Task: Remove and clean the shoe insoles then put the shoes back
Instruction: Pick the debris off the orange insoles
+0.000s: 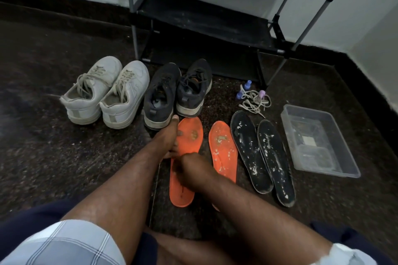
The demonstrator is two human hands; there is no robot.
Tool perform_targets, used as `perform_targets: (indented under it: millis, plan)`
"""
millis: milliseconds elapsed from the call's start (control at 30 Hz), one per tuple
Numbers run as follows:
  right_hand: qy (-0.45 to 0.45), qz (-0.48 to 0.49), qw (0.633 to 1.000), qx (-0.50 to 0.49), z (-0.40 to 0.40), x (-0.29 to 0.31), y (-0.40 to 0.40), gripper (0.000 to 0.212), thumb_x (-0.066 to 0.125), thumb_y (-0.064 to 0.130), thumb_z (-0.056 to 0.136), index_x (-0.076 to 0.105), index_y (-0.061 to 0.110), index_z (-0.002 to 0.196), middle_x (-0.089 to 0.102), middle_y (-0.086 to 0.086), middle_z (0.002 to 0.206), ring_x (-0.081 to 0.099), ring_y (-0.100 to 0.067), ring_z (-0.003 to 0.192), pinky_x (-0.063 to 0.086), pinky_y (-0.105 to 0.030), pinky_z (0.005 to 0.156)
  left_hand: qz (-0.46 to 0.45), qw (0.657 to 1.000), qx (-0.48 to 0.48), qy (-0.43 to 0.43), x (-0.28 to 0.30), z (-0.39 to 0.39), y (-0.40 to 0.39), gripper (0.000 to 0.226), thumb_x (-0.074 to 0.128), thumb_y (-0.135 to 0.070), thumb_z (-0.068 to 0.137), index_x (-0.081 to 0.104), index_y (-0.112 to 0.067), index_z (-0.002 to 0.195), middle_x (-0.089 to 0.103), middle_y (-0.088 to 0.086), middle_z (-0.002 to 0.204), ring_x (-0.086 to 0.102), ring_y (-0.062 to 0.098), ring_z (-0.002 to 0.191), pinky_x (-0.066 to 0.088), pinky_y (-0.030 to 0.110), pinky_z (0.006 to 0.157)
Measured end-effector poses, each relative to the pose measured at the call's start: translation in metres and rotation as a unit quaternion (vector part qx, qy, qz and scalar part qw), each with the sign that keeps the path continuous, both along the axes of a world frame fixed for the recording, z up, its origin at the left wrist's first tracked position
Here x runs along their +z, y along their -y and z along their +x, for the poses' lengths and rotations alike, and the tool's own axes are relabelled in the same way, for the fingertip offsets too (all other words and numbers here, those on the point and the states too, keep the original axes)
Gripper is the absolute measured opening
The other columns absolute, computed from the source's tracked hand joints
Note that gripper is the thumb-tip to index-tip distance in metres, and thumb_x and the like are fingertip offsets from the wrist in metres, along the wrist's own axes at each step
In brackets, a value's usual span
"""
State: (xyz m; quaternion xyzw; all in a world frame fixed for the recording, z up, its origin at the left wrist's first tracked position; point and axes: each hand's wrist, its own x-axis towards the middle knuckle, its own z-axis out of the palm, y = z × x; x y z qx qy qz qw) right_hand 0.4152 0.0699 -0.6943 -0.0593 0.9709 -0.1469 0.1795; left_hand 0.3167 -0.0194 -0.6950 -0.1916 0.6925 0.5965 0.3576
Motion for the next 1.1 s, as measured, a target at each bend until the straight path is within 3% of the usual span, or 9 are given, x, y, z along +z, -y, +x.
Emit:
perform_targets:
  millis: [200, 367, 467, 600, 700, 833, 900, 1000, 1100]
  plan:
    - [-0.061, -0.007, 0.998, -0.008, -0.005, 0.011, 0.004, 0.018, 0.055, 0.014, 0.088, 0.067, 0.012, 0.102, 0.068, -0.014, 0.099, 0.064, -0.034, 0.090, 0.049, -0.036, 0.071, -0.009, 1.000, -0.018, -0.002, -0.002, -0.002, 0.000, 0.074, 0.026, -0.078, 0.091, 0.066, -0.016, 0.103, 0.049, 0.009, 0.086, 0.050, 0.021, 0.072, 0.044, 0.032, 0.072]
    - [0.074, -0.076, 0.993, 0.058, 0.031, 0.008, 0.012, 0.020, 0.062, 0.014, 0.083, 0.073, 0.019, 0.099, 0.074, -0.001, 0.099, 0.068, -0.019, 0.093, 0.054, -0.031, 0.085, -0.006, 1.000, -0.016, -0.007, -0.002, 0.000, 0.002, 0.071, 0.028, -0.078, 0.091, 0.064, -0.017, 0.099, 0.045, 0.004, 0.073, 0.045, 0.016, 0.058, 0.048, 0.029, 0.064]
    - [0.059, -0.111, 0.992, 0.027, 0.040, 0.030, -0.013, 0.018, 0.066, 0.011, 0.084, 0.073, 0.019, 0.098, 0.073, 0.003, 0.101, 0.067, -0.010, 0.093, 0.049, -0.020, 0.084, -0.020, 0.999, -0.020, -0.024, -0.002, 0.003, 0.001, 0.070, 0.032, -0.076, 0.091, 0.065, -0.016, 0.107, 0.047, 0.005, 0.073, 0.045, 0.016, 0.058, 0.047, 0.028, 0.064]
    - [0.004, -0.138, 0.983, -0.117, 0.038, 0.073, -0.080, 0.006, 0.072, 0.022, 0.085, 0.074, 0.021, 0.091, 0.071, 0.012, 0.084, 0.065, -0.001, 0.079, 0.050, -0.016, 0.072, -0.111, 0.984, -0.098, -0.095, -0.001, 0.007, 0.006, 0.087, 0.028, -0.080, 0.088, 0.063, -0.011, 0.127, 0.063, 0.020, 0.125, 0.064, 0.032, 0.102, 0.055, 0.038, 0.090]
    - [-0.037, -0.140, 0.965, -0.219, 0.047, 0.083, -0.130, 0.004, 0.075, 0.023, 0.083, 0.073, 0.022, 0.086, 0.072, 0.010, 0.077, 0.066, 0.000, 0.072, 0.053, -0.024, 0.070, -0.221, 0.941, -0.186, -0.176, 0.011, 0.016, 0.014, 0.093, 0.021, -0.080, 0.086, 0.061, -0.009, 0.131, 0.060, 0.020, 0.132, 0.058, 0.035, 0.120, 0.047, 0.045, 0.104]
    - [-0.039, -0.147, 0.931, -0.333, 0.056, 0.069, -0.162, 0.007, 0.077, 0.018, 0.079, 0.072, 0.022, 0.081, 0.072, 0.006, 0.077, 0.068, -0.009, 0.073, 0.055, -0.028, 0.072, -0.304, 0.869, -0.236, -0.312, 0.026, 0.034, 0.008, 0.056, 0.036, -0.052, 0.101, 0.068, -0.006, 0.106, 0.067, 0.019, 0.117, 0.061, 0.035, 0.110, 0.046, 0.038, 0.093]
    - [-0.019, -0.151, 0.933, -0.326, 0.052, 0.065, -0.164, 0.006, 0.076, 0.017, 0.079, 0.072, 0.022, 0.081, 0.072, 0.007, 0.076, 0.069, -0.010, 0.073, 0.055, -0.028, 0.071, -0.308, 0.839, -0.293, -0.340, 0.029, 0.045, -0.003, 0.037, 0.049, -0.037, 0.099, 0.067, -0.013, 0.119, 0.064, 0.015, 0.125, 0.060, 0.031, 0.115, 0.047, 0.035, 0.095]
    - [-0.025, -0.184, 0.935, -0.303, 0.041, 0.061, -0.161, 0.006, 0.077, 0.018, 0.077, 0.073, 0.022, 0.079, 0.072, 0.008, 0.073, 0.069, -0.009, 0.073, 0.055, -0.028, 0.071, -0.357, 0.751, -0.433, -0.349, 0.026, 0.055, -0.015, 0.054, 0.053, -0.040, 0.096, 0.042, -0.032, 0.148, 0.038, 0.010, 0.151, 0.039, 0.034, 0.136, 0.035, 0.043, 0.114]
    - [0.001, -0.190, 0.943, -0.274, 0.037, 0.056, -0.159, 0.009, 0.077, 0.015, 0.078, 0.072, 0.020, 0.084, 0.073, 0.006, 0.078, 0.070, -0.011, 0.075, 0.055, -0.026, 0.069, -0.411, 0.694, -0.499, -0.316, 0.020, 0.059, -0.016, 0.062, 0.051, -0.050, 0.096, 0.028, -0.041, 0.153, 0.021, 0.006, 0.159, 0.024, 0.039, 0.141, 0.031, 0.051, 0.115]
